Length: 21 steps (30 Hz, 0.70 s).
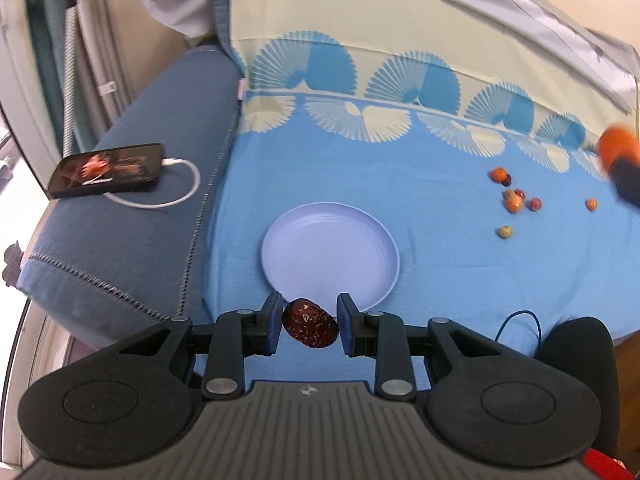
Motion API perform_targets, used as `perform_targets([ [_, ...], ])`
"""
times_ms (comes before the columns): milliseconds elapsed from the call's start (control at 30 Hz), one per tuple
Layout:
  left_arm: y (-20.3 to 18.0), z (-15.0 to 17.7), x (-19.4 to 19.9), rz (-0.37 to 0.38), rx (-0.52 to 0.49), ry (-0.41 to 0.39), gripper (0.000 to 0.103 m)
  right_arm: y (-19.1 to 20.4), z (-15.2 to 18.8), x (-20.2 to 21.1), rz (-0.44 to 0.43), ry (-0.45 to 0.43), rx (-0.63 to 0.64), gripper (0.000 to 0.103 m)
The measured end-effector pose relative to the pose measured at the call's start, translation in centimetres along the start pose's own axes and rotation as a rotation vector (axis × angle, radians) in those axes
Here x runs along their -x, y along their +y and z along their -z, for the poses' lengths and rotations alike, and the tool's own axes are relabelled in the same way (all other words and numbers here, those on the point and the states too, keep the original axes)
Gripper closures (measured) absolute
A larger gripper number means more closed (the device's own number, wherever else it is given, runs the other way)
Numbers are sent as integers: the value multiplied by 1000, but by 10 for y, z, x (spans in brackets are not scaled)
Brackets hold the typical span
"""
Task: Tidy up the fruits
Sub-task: 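Carry both fruits over the blue plate and open both tools to drop them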
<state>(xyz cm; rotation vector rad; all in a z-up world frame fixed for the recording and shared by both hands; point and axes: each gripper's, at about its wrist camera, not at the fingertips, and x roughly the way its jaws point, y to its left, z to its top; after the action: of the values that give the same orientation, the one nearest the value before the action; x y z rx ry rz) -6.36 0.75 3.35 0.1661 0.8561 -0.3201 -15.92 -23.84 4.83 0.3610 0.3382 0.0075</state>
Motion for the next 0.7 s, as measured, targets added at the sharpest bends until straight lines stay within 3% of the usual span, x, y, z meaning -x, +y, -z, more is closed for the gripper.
perform_targets([
  [400,23,5,-7,-16,41,15,71,20,9,-21,4,55,93,70],
  [700,29,-37,-21,-39,47,-53,71,24,-17,-57,-24,28,157,69],
])
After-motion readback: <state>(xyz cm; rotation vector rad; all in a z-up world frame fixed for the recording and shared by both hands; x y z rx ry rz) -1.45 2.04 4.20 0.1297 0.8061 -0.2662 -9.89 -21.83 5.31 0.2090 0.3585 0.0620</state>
